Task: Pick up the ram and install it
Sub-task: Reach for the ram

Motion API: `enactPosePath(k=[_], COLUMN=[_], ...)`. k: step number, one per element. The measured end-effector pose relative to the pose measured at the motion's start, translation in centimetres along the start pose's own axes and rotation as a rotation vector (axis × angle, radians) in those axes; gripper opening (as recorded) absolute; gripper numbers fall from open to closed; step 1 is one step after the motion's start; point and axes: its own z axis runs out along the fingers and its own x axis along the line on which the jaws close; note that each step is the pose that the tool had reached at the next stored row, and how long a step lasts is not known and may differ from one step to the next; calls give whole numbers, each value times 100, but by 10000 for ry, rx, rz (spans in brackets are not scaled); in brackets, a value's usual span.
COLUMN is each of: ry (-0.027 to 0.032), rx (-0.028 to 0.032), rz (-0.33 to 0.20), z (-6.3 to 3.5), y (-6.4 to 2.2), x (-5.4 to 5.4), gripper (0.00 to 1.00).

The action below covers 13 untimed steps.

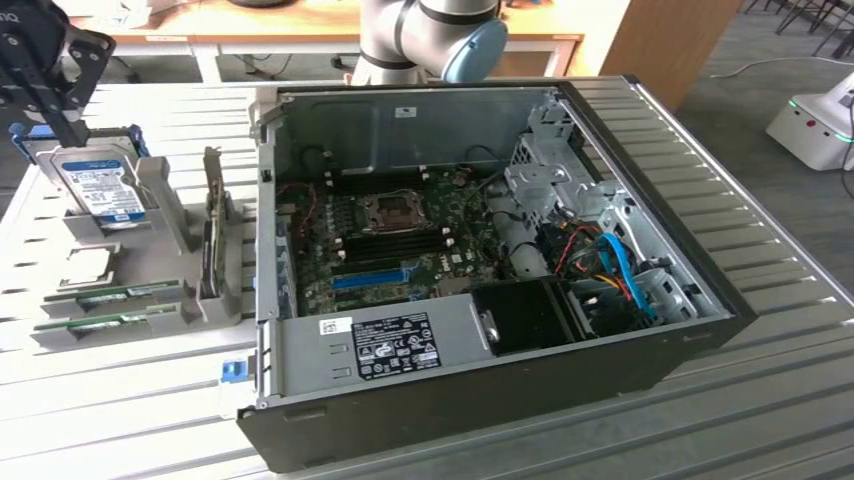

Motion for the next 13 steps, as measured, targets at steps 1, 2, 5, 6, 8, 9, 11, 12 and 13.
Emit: enactPosePath(k=[1,2,5,6,8,9,11,12,13], ry=[1,2,5,7,9,9,9,9,9], rx=[1,1,0,1,1,1,1,1,1], rz=[0,0,0,1,1,1,0,0,0], z=[0,1,3,4,4,5,4,5,5], y=[-2,-4,-9,-10,-12,-13,-13,-13,-13], x=[23,46,112,132,161,163,163,163,163], gripper=[11,11,11,11,11,11,11,11,11])
